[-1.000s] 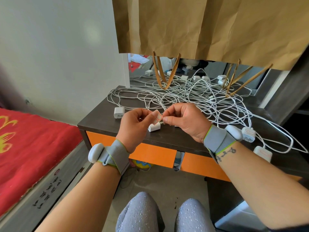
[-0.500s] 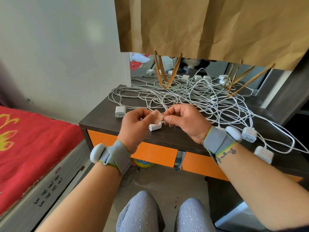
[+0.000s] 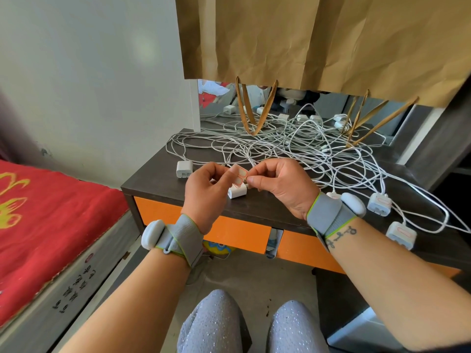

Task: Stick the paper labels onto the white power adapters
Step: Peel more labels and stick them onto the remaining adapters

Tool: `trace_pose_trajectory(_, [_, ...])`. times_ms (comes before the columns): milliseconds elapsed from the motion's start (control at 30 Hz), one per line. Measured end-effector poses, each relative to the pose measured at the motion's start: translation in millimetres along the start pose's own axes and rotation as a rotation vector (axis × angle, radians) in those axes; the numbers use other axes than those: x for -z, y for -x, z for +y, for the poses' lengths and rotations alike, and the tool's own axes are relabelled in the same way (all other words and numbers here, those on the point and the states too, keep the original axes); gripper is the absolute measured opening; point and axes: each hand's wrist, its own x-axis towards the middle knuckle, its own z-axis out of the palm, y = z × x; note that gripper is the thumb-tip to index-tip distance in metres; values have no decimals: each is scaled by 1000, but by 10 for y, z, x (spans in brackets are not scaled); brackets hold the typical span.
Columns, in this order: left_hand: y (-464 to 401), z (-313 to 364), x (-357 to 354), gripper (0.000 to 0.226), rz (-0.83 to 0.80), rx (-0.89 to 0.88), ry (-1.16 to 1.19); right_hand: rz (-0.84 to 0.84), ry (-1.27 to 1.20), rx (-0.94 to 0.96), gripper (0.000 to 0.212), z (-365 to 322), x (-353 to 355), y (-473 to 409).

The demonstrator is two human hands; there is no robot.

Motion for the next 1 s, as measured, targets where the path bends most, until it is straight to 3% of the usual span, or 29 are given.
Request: trace_pose_trajectory(1000, [46,15,-10,15,5,-52,-198,-48,38,42,12,31,-17,-11])
